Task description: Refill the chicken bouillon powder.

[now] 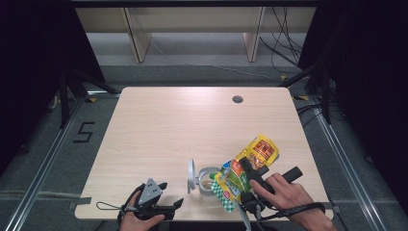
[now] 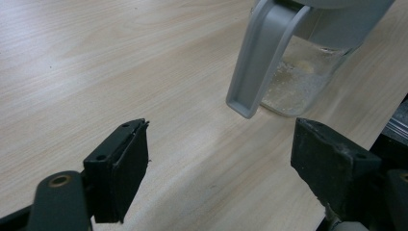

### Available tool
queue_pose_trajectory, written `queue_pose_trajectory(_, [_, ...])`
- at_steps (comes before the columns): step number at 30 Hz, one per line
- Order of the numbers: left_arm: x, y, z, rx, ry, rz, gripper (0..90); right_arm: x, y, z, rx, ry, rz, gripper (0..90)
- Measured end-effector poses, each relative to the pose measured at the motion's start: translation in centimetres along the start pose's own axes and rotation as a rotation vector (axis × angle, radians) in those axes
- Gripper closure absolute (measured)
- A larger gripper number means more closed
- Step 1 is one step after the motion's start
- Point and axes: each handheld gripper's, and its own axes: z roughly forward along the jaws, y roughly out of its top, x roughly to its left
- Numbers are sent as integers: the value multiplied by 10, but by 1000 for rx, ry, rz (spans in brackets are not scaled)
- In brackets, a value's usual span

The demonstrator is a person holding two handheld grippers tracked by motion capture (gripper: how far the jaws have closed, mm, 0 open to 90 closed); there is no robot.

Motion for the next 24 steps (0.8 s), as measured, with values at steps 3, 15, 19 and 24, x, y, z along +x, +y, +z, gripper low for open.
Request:
queue_pose_trajectory(3, [0, 0, 0, 10, 6, 1, 203, 0, 1, 0, 7, -1, -1, 515])
queue_pose_trajectory(15, [-1, 0, 1, -9, -1, -14, 203, 3, -2, 7, -30, 31, 48, 530])
queue_pose_trajectory(19, [0, 0, 0, 1, 0, -5, 203, 3, -2, 7, -22, 24, 40, 530])
queue_pose_trajectory(24, [-1, 0, 1, -10, -1, -16, 203, 2, -2, 6, -22, 17, 47, 530])
